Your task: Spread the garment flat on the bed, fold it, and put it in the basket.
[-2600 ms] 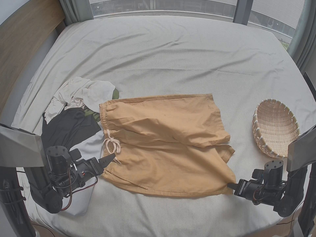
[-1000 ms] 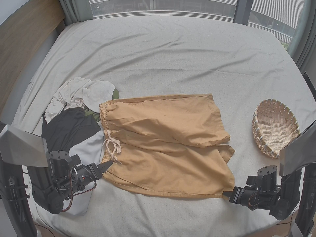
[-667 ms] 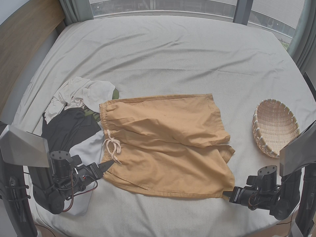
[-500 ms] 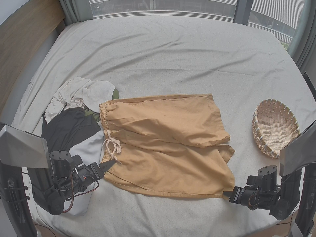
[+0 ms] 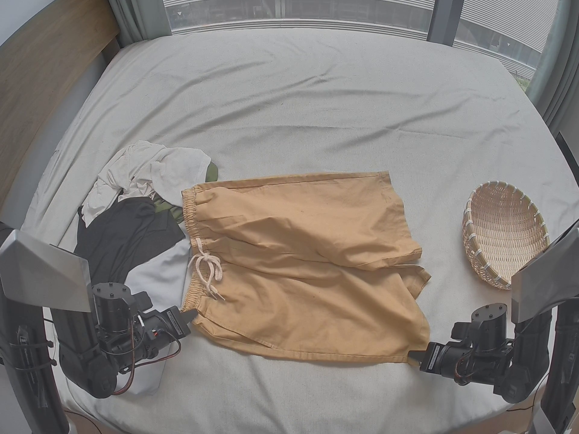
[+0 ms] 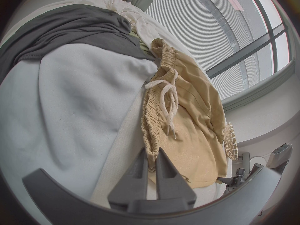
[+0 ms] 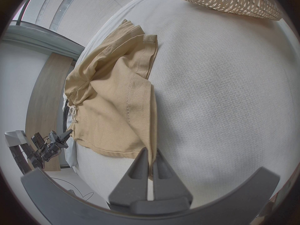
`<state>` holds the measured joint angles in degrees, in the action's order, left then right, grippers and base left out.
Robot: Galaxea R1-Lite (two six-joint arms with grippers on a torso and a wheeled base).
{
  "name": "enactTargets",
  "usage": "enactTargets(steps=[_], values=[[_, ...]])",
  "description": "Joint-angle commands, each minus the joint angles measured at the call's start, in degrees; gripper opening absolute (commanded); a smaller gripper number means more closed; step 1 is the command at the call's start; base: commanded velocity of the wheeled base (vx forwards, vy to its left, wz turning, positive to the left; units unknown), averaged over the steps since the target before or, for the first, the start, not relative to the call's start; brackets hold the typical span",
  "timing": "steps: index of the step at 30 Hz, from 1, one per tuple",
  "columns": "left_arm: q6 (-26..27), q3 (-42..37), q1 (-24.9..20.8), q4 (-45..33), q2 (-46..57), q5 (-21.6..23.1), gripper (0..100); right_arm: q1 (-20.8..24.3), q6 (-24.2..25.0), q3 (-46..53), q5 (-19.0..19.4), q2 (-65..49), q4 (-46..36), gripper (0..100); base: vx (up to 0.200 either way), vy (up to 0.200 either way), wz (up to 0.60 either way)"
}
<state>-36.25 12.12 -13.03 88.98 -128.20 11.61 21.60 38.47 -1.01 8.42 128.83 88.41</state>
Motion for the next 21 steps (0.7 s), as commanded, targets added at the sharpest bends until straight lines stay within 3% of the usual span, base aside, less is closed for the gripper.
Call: enactTargets(steps=[1,7,8,21], values=[[0.0,0.1,0.3,0.2,-0.9,0.0,0,0.0,-0.1,0.7,0.0,0.1,0.0,0,0.000,0.000,0.00],[0.0,0.3,0.2,0.2,-0.5,0.0,0,-0.1,0.0,0.7,0.0,0.1,0.0,0,0.000,0.000,0.00],[-0.1,0.4,0.2,0.2,-0.5,0.0,100,-0.1,0.0,0.7,0.0,0.1,0.0,0,0.000,0.000,0.00],[-0.3,0.1,1.2,0.3,-0.3,-0.4,100,0.0,0.0,0.6,0.0,0.5,0.1,0,0.000,0.000,0.00]])
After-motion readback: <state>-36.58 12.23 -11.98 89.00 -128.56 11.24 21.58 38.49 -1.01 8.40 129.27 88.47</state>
